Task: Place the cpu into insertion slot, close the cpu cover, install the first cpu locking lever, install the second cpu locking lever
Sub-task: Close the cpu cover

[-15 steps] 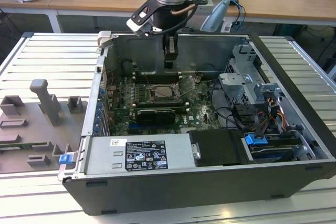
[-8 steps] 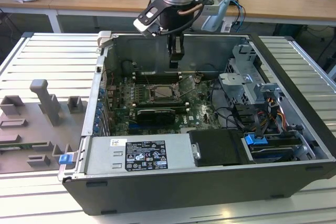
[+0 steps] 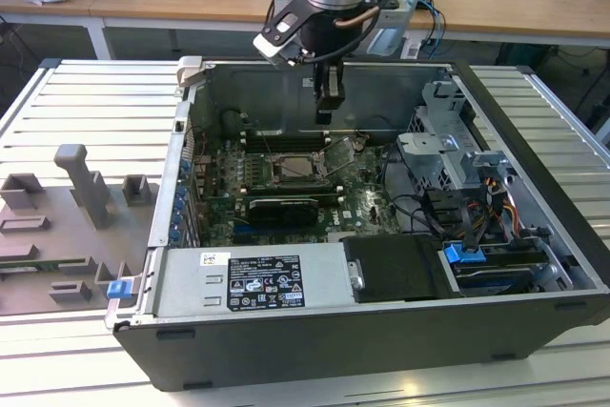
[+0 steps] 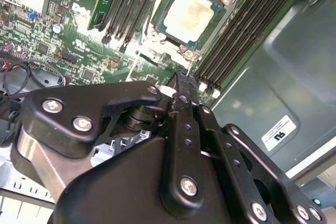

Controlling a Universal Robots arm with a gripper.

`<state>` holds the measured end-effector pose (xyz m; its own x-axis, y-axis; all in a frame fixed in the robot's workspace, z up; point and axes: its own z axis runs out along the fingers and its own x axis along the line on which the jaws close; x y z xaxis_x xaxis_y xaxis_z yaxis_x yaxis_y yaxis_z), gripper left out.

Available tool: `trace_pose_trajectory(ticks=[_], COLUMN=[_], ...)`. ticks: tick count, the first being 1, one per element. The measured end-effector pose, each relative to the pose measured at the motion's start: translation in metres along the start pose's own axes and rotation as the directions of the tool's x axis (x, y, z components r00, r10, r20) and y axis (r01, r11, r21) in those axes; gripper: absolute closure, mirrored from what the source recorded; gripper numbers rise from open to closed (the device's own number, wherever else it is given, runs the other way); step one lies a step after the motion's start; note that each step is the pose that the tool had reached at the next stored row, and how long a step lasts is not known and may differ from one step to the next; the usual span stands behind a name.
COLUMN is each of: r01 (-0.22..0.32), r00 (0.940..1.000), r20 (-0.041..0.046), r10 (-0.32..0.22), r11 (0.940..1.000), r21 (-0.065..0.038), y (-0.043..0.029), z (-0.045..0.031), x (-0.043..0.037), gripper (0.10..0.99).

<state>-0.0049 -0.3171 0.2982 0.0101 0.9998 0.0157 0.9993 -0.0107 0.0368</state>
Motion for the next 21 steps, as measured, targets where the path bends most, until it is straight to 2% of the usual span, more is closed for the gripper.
trace_pose_trajectory(ticks=[3, 5, 7, 9, 16, 18, 20, 21], r01=[0.000, 0.001, 0.001, 0.001, 0.032, 0.035, 0.035, 0.035], r00=[1.0000, 1.0000, 1.0000, 1.0000, 0.9995, 0.9994, 0.9994, 0.9994], r20=[0.0001, 0.0000, -0.0001, 0.0001, -0.0009, -0.0005, -0.0006, -0.0005], r10=[0.000, -0.001, -0.001, -0.001, -0.032, -0.035, -0.035, -0.035], r11=[1.0000, 1.0000, 1.0000, 1.0000, 0.9995, 0.9994, 0.9994, 0.9994], r21=[0.002, 0.003, 0.003, 0.003, 0.004, 0.005, 0.005, 0.005], y=[0.0083, 0.0171, 0.0186, 0.0239, 0.0327, 0.0390, 0.0491, 0.0513], z=[0.0003, 0.0007, 0.0012, 0.0032, 0.0214, 0.0255, 0.0309, 0.0324], x=[0.0001, 0.0002, 0.0002, 0.0000, -0.0033, -0.0034, -0.0034, -0.0034], gripper=[0.980, 0.980, 0.980, 0.980, 0.980, 0.980, 0.980, 0.980])
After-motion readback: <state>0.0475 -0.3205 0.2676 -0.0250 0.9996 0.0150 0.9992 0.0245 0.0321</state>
